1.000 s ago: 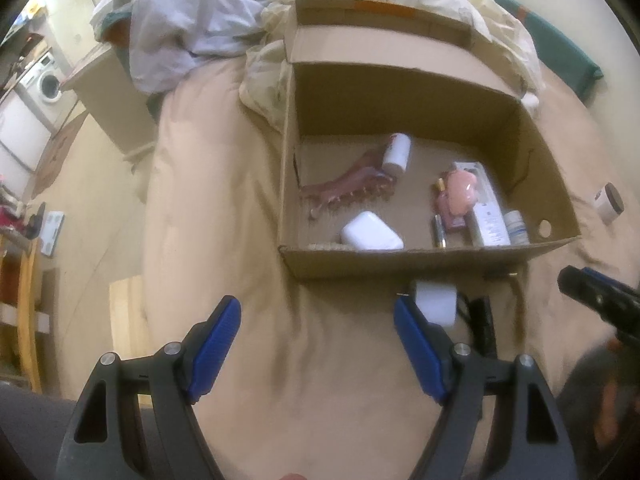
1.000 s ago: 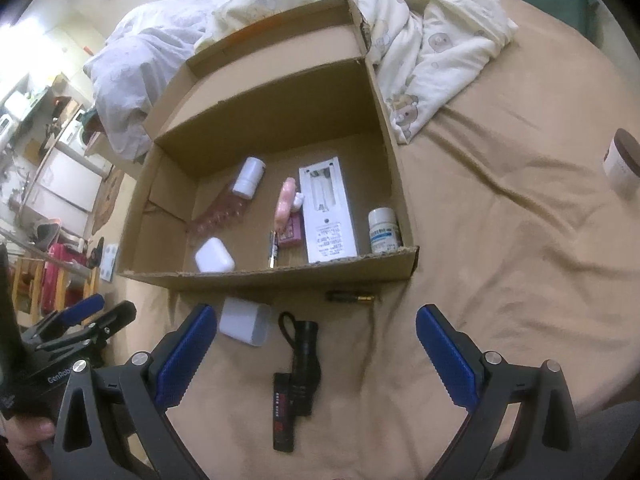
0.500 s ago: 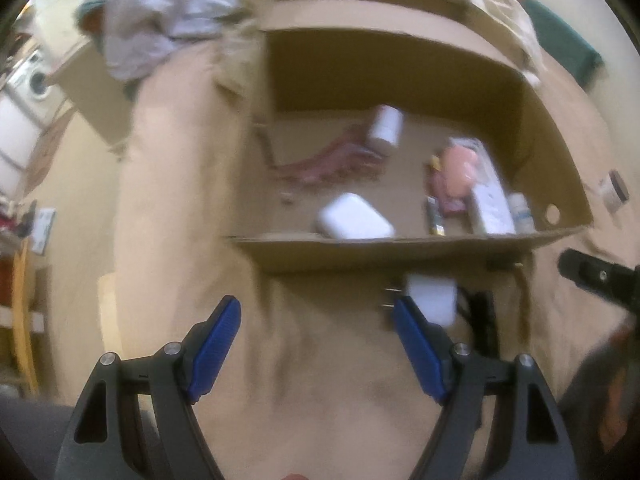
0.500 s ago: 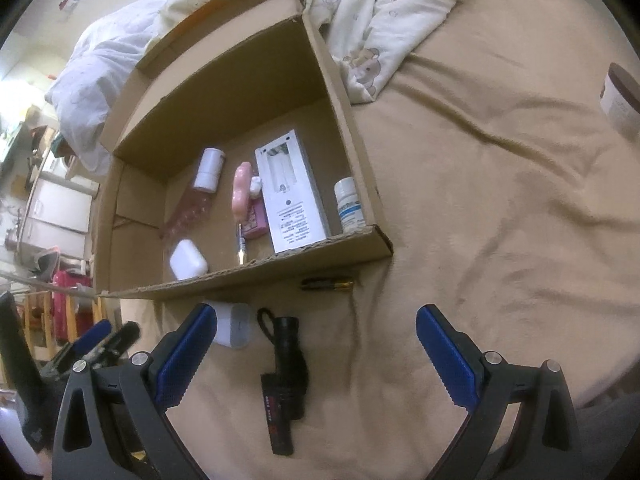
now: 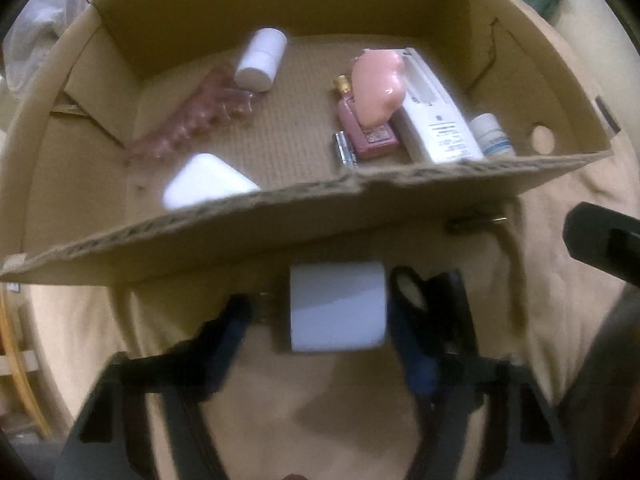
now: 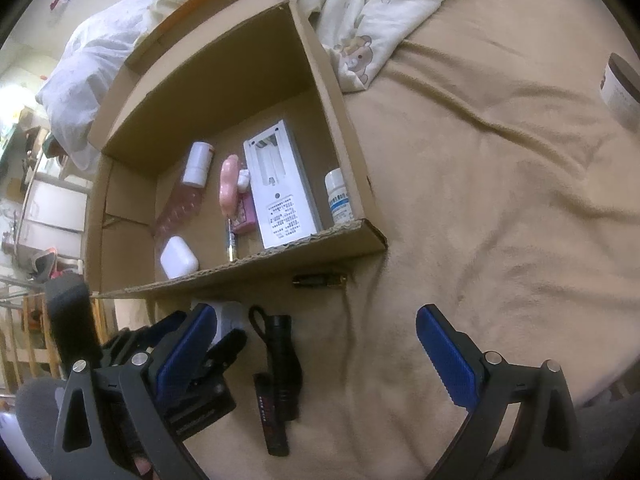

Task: Organize rigid objects
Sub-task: 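Grasp the white charger plug with the left tool, then grasp the black-and-gold AA battery with the right tool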

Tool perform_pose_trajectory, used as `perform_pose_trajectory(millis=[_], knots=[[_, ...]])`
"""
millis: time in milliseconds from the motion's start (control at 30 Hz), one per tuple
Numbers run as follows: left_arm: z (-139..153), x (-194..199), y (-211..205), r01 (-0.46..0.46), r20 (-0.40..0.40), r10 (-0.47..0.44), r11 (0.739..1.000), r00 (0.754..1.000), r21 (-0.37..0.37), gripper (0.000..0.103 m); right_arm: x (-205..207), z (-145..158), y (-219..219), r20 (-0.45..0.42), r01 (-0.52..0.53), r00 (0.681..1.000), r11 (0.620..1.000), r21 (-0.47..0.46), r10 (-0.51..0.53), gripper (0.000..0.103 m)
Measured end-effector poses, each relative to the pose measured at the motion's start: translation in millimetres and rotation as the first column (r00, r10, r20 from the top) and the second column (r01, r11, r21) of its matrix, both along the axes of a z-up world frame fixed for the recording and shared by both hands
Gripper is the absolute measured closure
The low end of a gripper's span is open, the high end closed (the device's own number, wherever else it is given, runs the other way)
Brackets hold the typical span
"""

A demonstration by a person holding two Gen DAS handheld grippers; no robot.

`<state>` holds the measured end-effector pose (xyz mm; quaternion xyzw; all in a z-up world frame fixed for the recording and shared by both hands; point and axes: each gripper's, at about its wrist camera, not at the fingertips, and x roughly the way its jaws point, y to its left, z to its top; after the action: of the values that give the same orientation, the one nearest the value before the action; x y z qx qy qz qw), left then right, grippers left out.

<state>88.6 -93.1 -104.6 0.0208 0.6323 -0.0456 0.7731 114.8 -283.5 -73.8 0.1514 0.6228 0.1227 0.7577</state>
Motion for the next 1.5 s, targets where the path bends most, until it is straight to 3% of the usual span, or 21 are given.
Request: perform_pose_trajectory(millis=[200, 433, 667, 833, 1000, 1200, 1267, 1400, 1500], knots=[[-0.1, -2.2, -0.9, 0.018, 0.003, -0.018, 1.0, 1.0, 0.002, 0.05, 4.1, -6.7, 7.9, -0.01, -0.02, 1.0, 0.999, -0.034, 0.02, 0.0], [7.7, -9.9, 14.0, -0.023, 0.006, 0.023, 1.0, 1.0, 0.017, 0.05, 8.5, -12.9, 11.7, -0.017, -0.027, 1.0, 0.997, -0.071, 0.026, 0.0], [49.8, -27.8, 31.1, -0.018, 0.035, 0.018, 1.0, 0.999, 0.008, 0.05, 12.4, -16.8, 7.7, -0.029, -0.011, 1.0, 0.998, -0.066, 0.009, 0.0], [92.1, -39.5, 45.3, 0.016, 0.11, -0.019, 0.999, 0.994, 0.028, 0.05, 13.2, -17.7, 5.9, -0.038, -0.014, 0.999, 0.997, -0.074, 0.011, 0.0], [117.2, -40.2, 72.9, -0.017, 0.144, 0.013, 1.0, 0.989, 0.023, 0.05, 15.8, -20.5, 6.2, -0.046, -0.018, 0.999, 0.995, -0.094, 0.014, 0.0], [98.5, -33.7, 86.6, -0.096, 0.125, 0.093, 0.995, 0.988, 0.015, 0.05, 22.2, -28.5, 5.7, -0.049, -0.001, 0.999, 0.989, -0.149, -0.007, 0.0], [94.4, -31.2, 93.6, -0.127, 0.101, 0.128, 0.992, 0.987, -0.023, 0.05, 24.8, -33.4, 8.3, -0.057, -0.012, 0.998, 0.988, -0.152, 0.003, 0.0], [102.2, -34.9, 90.0, -0.12, 0.128, 0.123, 0.992, 0.984, -0.034, 0.05, 26.6, -36.8, 28.1, -0.03, -0.08, 0.997, 0.978, -0.195, 0.076, 0.0], [101.7, -34.3, 87.0, -0.122, 0.116, 0.129, 0.99, 0.985, -0.065, 0.05, 28.5, -45.1, 46.6, -0.029, -0.134, 0.991, 0.962, -0.24, 0.131, 0.009]])
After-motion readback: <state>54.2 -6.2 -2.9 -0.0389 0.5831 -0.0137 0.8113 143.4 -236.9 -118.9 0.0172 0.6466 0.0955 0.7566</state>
